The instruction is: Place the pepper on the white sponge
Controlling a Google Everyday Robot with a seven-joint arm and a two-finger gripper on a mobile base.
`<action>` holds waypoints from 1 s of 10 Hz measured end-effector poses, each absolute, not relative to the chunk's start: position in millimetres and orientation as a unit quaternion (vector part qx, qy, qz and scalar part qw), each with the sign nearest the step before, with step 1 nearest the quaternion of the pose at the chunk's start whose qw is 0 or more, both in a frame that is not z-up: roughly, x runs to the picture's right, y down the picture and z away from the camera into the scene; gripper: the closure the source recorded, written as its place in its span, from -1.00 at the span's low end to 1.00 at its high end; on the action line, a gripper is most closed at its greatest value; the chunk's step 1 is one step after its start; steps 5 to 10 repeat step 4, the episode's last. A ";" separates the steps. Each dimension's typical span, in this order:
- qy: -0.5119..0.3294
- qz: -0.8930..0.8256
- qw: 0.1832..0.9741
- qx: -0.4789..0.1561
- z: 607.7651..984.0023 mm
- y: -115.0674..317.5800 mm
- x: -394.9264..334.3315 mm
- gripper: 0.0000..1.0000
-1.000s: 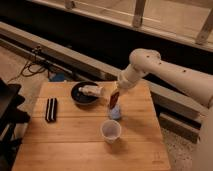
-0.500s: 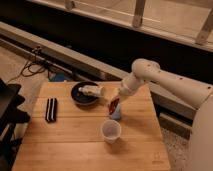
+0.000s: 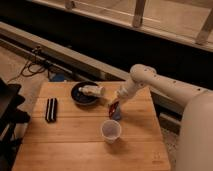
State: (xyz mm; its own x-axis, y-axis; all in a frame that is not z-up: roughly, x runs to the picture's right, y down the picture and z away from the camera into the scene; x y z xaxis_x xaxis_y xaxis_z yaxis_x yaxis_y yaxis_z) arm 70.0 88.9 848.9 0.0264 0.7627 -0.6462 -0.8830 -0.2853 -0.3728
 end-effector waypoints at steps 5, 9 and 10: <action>0.098 0.702 0.589 -0.389 874.4 100.2 74.4 -0.38; 0.098 0.702 0.589 -0.389 874.4 100.2 74.4 -0.38; 0.098 0.702 0.589 -0.389 874.4 100.2 74.4 -0.38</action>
